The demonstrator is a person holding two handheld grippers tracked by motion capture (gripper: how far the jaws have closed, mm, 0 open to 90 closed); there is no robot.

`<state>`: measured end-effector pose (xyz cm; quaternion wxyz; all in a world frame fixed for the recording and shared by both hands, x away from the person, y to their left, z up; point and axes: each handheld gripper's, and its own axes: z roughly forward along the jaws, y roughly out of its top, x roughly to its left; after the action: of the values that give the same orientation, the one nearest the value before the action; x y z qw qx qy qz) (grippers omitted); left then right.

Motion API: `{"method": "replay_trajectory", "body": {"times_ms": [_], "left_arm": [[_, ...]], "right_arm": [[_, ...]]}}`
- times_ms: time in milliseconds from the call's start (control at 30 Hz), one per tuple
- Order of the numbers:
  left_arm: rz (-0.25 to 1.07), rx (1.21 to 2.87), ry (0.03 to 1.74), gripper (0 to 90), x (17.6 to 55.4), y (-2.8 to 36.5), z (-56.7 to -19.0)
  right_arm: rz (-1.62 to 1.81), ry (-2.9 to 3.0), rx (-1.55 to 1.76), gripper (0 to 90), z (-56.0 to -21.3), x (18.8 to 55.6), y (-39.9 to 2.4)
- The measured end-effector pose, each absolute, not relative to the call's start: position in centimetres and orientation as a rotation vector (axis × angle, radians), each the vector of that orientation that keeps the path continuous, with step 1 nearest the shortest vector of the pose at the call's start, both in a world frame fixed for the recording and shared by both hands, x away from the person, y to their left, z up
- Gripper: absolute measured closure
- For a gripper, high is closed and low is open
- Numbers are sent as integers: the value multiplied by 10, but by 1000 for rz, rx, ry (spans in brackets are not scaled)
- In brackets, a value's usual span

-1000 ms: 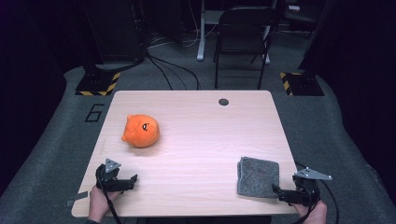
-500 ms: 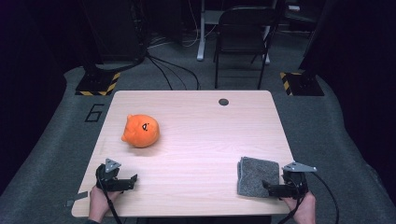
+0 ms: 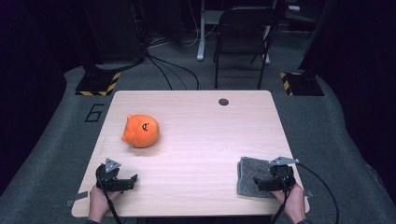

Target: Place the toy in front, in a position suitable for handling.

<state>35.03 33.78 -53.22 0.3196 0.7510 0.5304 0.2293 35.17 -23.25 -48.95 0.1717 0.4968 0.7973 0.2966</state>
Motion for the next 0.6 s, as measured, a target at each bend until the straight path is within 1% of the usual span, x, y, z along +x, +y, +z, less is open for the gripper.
{"method": "replay_trajectory", "body": {"times_ms": [167,200,333,367,467,600], "left_arm": [[603,1975,1393,0,350,338,-532],[602,1974,1394,0,350,338,-532],[603,1975,1392,0,350,338,-532],[603,1975,1393,0,350,338,-532],[603,1975,1392,0,350,338,-532],[603,1975,1393,0,350,338,-532]], "right_arm": [[796,2298,1373,74,-495,356,-221],[785,2305,1366,94,-496,356,-220],[745,2337,1363,221,-504,359,-217],[737,2338,1366,239,-505,359,-217],[749,2343,1378,360,-505,358,-218],[781,2341,1361,588,-505,356,-221]]}}
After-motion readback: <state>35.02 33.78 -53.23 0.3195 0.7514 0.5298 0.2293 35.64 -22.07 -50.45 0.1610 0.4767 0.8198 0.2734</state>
